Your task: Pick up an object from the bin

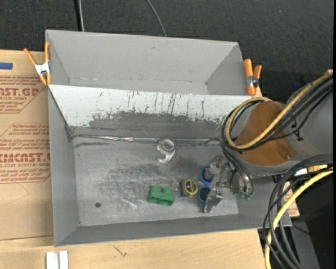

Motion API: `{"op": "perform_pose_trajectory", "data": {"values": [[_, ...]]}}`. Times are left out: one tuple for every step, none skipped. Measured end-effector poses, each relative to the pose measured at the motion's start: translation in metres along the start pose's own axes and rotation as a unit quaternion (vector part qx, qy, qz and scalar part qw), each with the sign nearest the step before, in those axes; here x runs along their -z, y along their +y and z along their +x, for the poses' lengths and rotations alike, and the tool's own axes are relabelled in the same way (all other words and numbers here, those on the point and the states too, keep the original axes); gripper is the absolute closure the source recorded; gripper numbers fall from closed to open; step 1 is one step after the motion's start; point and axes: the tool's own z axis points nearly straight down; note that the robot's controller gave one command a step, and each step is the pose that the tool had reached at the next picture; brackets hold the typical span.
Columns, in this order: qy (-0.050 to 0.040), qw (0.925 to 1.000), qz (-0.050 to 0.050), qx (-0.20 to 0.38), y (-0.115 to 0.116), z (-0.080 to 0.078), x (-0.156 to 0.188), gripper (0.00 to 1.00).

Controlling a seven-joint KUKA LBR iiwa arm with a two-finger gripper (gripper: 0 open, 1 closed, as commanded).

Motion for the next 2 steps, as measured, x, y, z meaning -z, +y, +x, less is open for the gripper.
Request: {"op": "perform_pose_trajectory", "data": {"values": [[0.0039,1.0,0.0,0.002,0.001,0.001,0.002,1.0],[0.0,0.9999,0.0,-0.014,-0.017,-0.004,0.164,1.0]]}}
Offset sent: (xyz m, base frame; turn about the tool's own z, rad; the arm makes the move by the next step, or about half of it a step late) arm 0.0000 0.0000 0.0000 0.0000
